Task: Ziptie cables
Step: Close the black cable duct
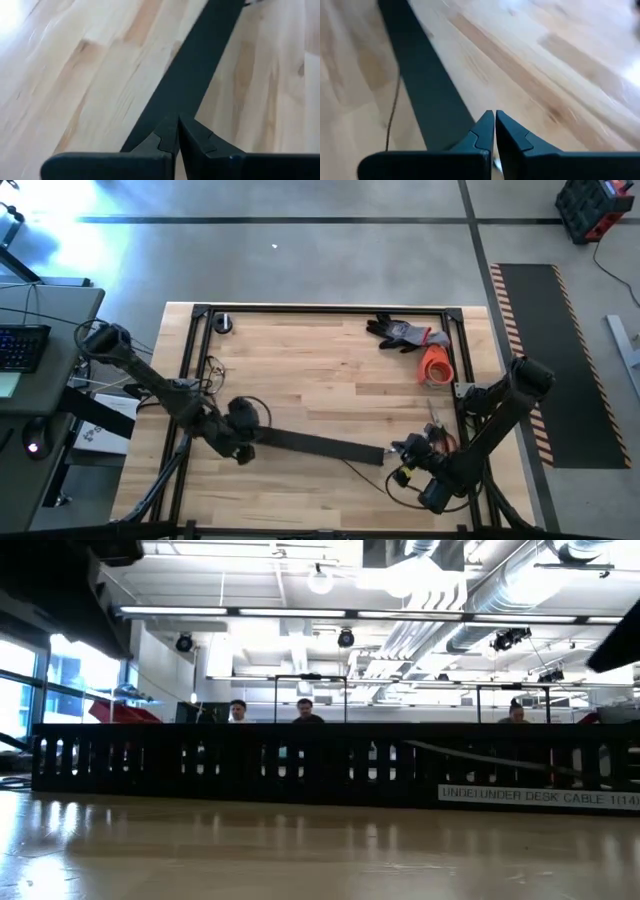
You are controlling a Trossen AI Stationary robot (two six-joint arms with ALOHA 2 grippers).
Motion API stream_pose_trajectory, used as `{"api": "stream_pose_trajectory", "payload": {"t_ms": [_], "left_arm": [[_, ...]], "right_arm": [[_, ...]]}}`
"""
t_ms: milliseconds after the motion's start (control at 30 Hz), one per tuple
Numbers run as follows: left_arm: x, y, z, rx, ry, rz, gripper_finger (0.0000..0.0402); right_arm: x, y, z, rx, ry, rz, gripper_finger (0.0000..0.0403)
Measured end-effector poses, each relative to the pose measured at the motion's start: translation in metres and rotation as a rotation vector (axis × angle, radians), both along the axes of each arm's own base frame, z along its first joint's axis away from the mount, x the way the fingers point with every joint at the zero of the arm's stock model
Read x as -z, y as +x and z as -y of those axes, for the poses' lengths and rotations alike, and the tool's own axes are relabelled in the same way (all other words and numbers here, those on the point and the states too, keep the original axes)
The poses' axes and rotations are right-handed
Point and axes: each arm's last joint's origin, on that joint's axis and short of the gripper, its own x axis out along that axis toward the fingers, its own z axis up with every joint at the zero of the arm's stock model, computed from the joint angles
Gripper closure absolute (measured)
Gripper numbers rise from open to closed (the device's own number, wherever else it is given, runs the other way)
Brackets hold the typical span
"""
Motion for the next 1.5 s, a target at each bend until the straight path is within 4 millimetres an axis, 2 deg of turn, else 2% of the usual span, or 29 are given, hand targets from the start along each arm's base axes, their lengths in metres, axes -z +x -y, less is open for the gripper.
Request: {"api": "stream_pose_trajectory", "payload": {"t_ms": [67,167,233,367,533,933,1167,1300,1500], "left_arm": [[-0.007,-0.011,-0.004,-0.045,-0.046,-0.008,0.0401],[-0.009,-0.025,-0.007,-0.134,-0.096,-0.061,0.0401],[-0.003,-0.033,-0.008,-0.194,-0.106,-0.142,0.0401],[0.017,-0.037,-0.002,-0.244,-0.135,-0.223,0.0401],[0.039,-0.03,0.004,-0.281,-0.124,-0.258,0.0401],[0.072,0.001,0.016,-0.269,-0.121,-0.223,0.0401],[0.075,0.004,0.014,-0.279,-0.115,-0.234,0.0401],[0.075,0.004,0.014,-0.279,-0.118,-0.228,0.0401],[0.075,0.008,0.016,-0.285,-0.131,-0.181,0.0401]], "right_arm": [[-0.008,-0.004,0.004,0.05,0.073,-0.067,0.0403],[-0.003,-0.009,0.008,0.097,0.188,-0.22,0.0403],[0.003,-0.009,0.007,0.102,0.243,-0.262,0.0403],[0.019,-0.002,0.001,0.044,0.291,-0.256,0.0403],[0.029,0.009,0.0,0.013,0.31,-0.237,0.0403],[0.03,0.025,0.007,-0.023,0.317,-0.251,0.0403],[0.029,0.018,0.015,0.054,0.328,-0.379,0.0403],[0.03,0.019,0.011,0.05,0.362,-0.366,0.0403],[0.043,0.029,0.005,0.004,0.372,-0.348,0.0403]]}}
